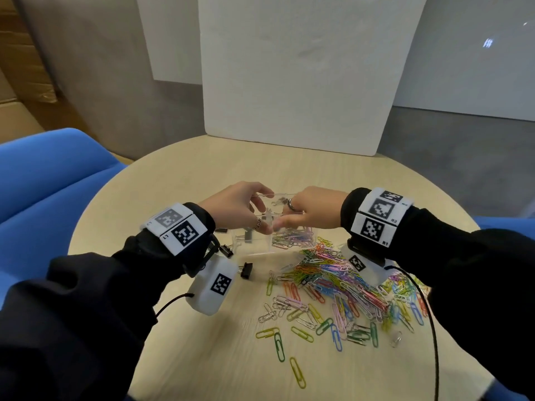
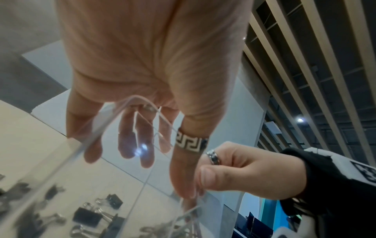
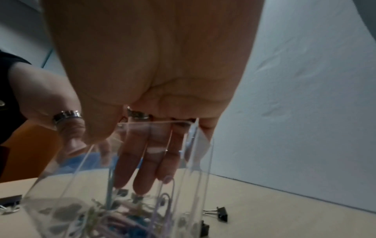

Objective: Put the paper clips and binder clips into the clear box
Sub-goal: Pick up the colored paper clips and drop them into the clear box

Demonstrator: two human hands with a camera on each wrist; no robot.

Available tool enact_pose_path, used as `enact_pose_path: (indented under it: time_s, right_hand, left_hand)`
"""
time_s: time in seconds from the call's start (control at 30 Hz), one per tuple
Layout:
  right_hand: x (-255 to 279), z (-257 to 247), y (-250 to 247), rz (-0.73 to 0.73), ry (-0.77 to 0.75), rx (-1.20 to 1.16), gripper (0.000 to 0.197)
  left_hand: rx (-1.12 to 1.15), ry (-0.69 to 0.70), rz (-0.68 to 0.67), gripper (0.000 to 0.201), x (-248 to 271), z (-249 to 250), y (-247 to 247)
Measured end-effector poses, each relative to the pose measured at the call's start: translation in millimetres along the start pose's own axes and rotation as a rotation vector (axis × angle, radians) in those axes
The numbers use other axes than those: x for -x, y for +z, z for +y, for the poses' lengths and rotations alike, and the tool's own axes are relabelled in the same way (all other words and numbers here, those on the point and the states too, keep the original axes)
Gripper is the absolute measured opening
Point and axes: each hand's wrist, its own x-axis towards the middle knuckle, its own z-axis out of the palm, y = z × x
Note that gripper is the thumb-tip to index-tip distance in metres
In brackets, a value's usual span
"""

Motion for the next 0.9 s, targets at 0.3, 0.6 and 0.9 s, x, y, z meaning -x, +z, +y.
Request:
enact_pose_path:
  time_s: [0.3, 0.6, 0.9]
  right_hand:
    - [4.1, 11.7, -3.6, 0.032, 0.031, 0.408, 0.067]
    - [4.6, 7.5, 8.7, 0.034, 0.018, -0.28, 0.041]
    - [5.3, 7.3, -4.2, 0.068, 0.1, 0.103, 0.059]
  left_hand:
    - [-0.056, 0.006, 0.028, 0.073, -2.0, -1.7, 0.5]
    - [-0.082, 0.021, 0.051, 0.073, -1.7, -1.6, -0.1]
    - [-0.022, 0.024, 0.065, 0.072, -0.2, 1.7, -0.4]
